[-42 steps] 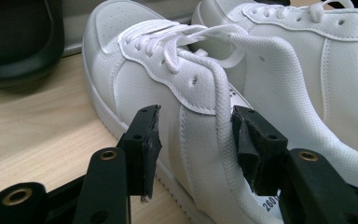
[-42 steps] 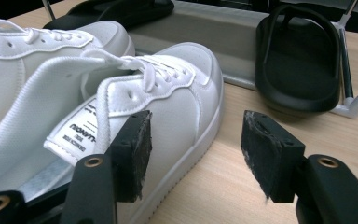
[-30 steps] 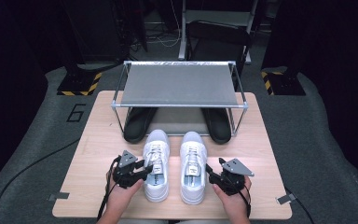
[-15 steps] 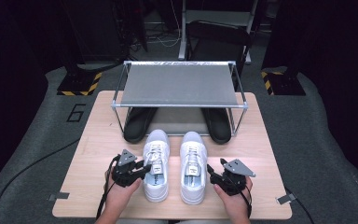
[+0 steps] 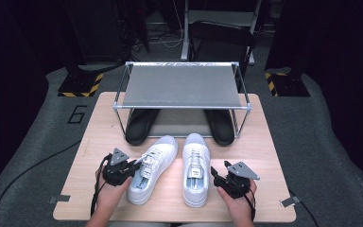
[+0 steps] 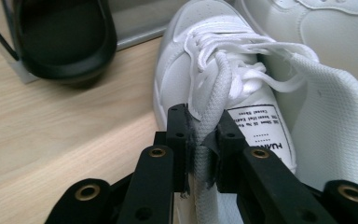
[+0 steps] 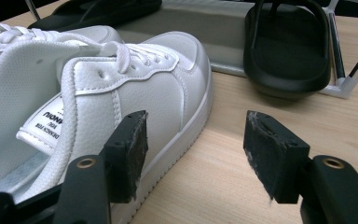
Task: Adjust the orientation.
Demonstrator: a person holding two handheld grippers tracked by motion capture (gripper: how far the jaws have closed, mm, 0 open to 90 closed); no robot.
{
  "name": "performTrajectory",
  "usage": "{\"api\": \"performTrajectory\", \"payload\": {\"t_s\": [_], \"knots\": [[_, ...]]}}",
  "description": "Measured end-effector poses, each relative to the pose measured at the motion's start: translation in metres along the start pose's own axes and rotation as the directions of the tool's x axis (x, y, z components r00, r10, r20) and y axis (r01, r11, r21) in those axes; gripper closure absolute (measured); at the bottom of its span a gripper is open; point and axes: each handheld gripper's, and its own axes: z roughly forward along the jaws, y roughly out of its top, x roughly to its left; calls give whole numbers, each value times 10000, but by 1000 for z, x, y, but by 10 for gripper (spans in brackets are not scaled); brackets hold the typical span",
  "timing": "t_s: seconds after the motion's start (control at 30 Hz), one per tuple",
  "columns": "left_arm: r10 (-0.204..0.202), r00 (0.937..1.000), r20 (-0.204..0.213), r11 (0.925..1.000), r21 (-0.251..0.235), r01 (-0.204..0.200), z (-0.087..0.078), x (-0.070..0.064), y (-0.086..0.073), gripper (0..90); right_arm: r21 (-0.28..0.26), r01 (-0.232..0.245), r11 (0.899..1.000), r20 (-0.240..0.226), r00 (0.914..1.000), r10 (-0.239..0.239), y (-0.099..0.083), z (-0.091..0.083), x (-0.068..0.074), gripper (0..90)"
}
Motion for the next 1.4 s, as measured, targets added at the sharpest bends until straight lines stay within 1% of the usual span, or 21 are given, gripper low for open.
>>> {"api": "performTrajectory", "payload": {"t_s": [0.1,0.17,0.2,0.23,0.27,0.3,0.43,0.47,0.5,0.53,0.63,0.73,0.77,0.83,0.9,0.93,0.97,1.07,1.17,1.33,1.4], "knots": [[204,9989,419,9997,-148,-198,0,4,-3,745,61,-53,10000,-57,10000,54,-1,1,-1,394],[229,9971,727,9993,-314,-207,2,9,-6,714,25,-77,10000,-77,9999,77,-1,0,-1,394],[131,9958,904,9995,-306,-103,2,10,-7,703,17,-74,10000,-42,10000,74,-1,0,-1,394],[198,9943,1046,9994,-286,-169,2,12,-7,695,65,-104,9999,-31,9999,105,-1,0,-1,393],[273,9944,1021,9992,-304,-243,2,13,-8,689,89,-113,9999,-55,9999,113,-1,1,-2,393],[136,9943,1053,9993,-374,-97,3,13,-8,686,74,-96,9999,-105,9999,96,-2,1,-3,393],[307,9941,1044,9989,-380,-269,3,14,-9,667,105,-189,9998,-83,9998,190,-3,2,-3,393],[462,9935,1036,9986,-311,-432,4,14,-8,666,113,-201,9997,-88,9998,202,-3,2,-3,393],[462,9935,1036,9986,-311,-432,4,14,-8,665,115,-182,9998,-105,9998,183,-3,2,-3,393],[823,9922,939,9965,-246,-803,4,14,-8,664,118,-179,9998,-109,9998,180,-3,2,-3,393],[959,9901,1022,9953,-231,-940,5,13,-7,687,118,-154,9998,-93,9998,155,-3,2,-2,393],[795,9908,1094,9968,-189,-779,6,14,-7,687,114,-187,9998,-148,9997,188,-3,2,-3,393],[883,9901,1091,9961,-173,-869,6,15,-7,685,109,-192,9998,-144,9997,193,-3,3,-2,393],[806,9904,1122,9967,-54,-805,7,15,-6,682,111,-161,9998,-115,9998,162,-3,2,-2,393],[912,9893,1138,9958,-1,-917,7,15,-6,689,28,-218,9998,-128,9997,218,-3,3,-1,393],[1089,9881,1084,9938,84,-1105,6,14,-5,695,113,-187,9998,-142,9997,189,-3,3,-1,393],[1100,9892,964,9939,-30,-1102,7,13,-6,701,139,-155,9998,-153,9998,157,-3,3,-1,393],[1110,9894,936,9938,-181,-1098,7,13,-8,717,173,-121,9998,-188,9997,124,-3,3,-1,393],[917,9894,1127,9957,-252,-894,8,15,-9,720,145,-161,9998,-198,9997,164,-3,4,0,393],[1038,9876,1180,9946,-208,-1021,7,16,-9,730,227,-203,9995,-205,9996,208,-4,5,0,393],[898,9890,1175,9957,-330,-865,8,16,-10,728,232,-174,9996,-210,9996,179,-4,5,0,393]]}}
